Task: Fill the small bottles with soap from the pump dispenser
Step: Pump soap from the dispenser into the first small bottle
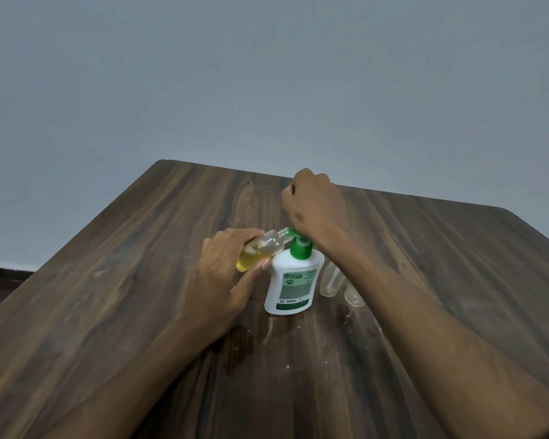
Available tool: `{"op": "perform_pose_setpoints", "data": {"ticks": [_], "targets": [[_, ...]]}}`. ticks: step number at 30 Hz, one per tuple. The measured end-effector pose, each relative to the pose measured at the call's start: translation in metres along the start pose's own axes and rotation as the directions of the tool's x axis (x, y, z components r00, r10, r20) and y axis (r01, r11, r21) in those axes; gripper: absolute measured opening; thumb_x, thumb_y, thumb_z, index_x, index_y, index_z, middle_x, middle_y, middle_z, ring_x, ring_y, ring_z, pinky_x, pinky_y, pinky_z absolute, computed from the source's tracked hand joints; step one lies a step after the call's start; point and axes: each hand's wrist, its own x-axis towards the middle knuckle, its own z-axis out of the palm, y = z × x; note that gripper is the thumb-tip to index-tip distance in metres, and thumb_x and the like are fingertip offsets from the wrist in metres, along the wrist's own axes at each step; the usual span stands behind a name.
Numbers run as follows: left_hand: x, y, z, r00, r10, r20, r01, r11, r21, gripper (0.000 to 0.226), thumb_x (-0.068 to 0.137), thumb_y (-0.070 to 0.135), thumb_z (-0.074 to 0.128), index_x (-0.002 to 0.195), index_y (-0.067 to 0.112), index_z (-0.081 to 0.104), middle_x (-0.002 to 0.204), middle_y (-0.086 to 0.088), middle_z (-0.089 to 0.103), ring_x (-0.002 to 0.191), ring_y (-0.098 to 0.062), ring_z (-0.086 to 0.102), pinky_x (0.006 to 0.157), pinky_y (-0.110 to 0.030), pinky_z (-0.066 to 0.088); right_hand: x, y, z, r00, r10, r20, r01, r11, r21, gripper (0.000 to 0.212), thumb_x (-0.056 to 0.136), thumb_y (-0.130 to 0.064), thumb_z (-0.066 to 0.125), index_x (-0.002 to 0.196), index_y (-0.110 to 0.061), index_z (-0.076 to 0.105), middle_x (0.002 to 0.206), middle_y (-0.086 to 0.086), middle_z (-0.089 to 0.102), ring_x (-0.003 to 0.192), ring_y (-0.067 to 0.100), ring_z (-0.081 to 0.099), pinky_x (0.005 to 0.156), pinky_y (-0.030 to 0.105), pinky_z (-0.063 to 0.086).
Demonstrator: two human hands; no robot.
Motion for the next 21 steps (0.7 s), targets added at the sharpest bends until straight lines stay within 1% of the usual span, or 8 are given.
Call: {"op": "perform_pose_setpoints", "data": {"ticks": [3,6,8,12,15,19,21], "targets": [[-0.0005,-0.0044,0.0018,1.000,-0.002,-0.002,0.002,1.000,-0.005,0.031,0.097,0.023,0.070,0.125,0.012,0.067,0.117,0.003,0.069,0.106,-0.013,0.062,0.090,-0.038,0.045,0.0001,0.0026,0.0052,1.000,0.010,-0.015,-0.010,1.000,0.017,0.033,0.092,-0.016,0.044,0.062,-0.016,0.032,0.055,0.000,0.037,0.048,0.022,0.033,0.049,0.031,0.024],[-0.0018,-0.0054,0.0036,1.000,-0.002,-0.003,0.002,1.000,-0.019,0.030,0.097,0.024,0.071,0.125,0.013,0.066,0.116,0.004,0.068,0.104,-0.015,0.062,0.088,-0.041,0.046,0.0005,0.0041,0.0062,0.999,0.005,-0.031,-0.005,1.000,0.014,0.032,0.093,-0.018,0.044,0.062,-0.015,0.034,0.056,0.001,0.040,0.048,0.022,0.035,0.049,0.030,0.025],[-0.0013,-0.0054,0.0040,1.000,-0.002,-0.001,0.002,1.000,-0.024,0.030,0.098,0.024,0.070,0.125,0.013,0.066,0.116,0.004,0.068,0.105,-0.017,0.063,0.088,-0.042,0.047,0.0014,0.0042,0.0064,0.999,0.003,-0.047,-0.002,1.000,0.013,0.032,0.094,-0.018,0.044,0.063,-0.014,0.036,0.056,0.002,0.042,0.048,0.022,0.037,0.050,0.030,0.026],[-0.0023,-0.0067,0.0038,1.000,0.006,-0.002,-0.006,1.000,-0.025,0.030,0.098,0.023,0.071,0.126,0.013,0.066,0.117,0.004,0.068,0.106,-0.017,0.063,0.087,-0.043,0.047,0.0014,0.0058,0.0069,1.000,0.010,-0.012,-0.009,1.000,0.013,0.031,0.093,-0.017,0.044,0.063,-0.013,0.037,0.056,0.003,0.042,0.049,0.024,0.037,0.049,0.030,0.023],[-0.0018,-0.0072,0.0042,1.000,0.003,-0.008,-0.003,1.000,-0.023,0.031,0.097,0.023,0.071,0.126,0.013,0.066,0.117,0.004,0.068,0.106,-0.017,0.063,0.087,-0.044,0.048,0.0015,0.0057,0.0067,0.999,-0.007,-0.040,0.008,1.000,0.020,0.031,0.094,-0.017,0.044,0.064,-0.013,0.037,0.058,0.004,0.045,0.049,0.024,0.039,0.049,0.030,0.024],[-0.0019,-0.0077,0.0056,1.000,0.008,-0.001,-0.008,1.000,-0.020,0.030,0.098,0.024,0.071,0.125,0.012,0.066,0.116,0.004,0.068,0.104,-0.016,0.062,0.086,-0.045,0.047,0.0021,0.0075,0.0074,1.000,-0.013,0.022,0.012,1.000,0.013,0.031,0.091,-0.015,0.045,0.063,-0.015,0.034,0.056,0.001,0.040,0.048,0.021,0.033,0.048,0.029,0.023],[-0.0017,-0.0075,0.0056,1.000,0.005,-0.006,-0.005,1.000,-0.024,0.031,0.098,0.024,0.071,0.126,0.013,0.066,0.116,0.004,0.068,0.105,-0.016,0.062,0.087,-0.043,0.047,0.0034,0.0066,0.0065,0.999,-0.035,-0.026,0.035,0.999,0.008,0.032,0.092,-0.016,0.044,0.062,-0.016,0.032,0.056,0.002,0.038,0.047,0.020,0.031,0.048,0.030,0.022]]}}
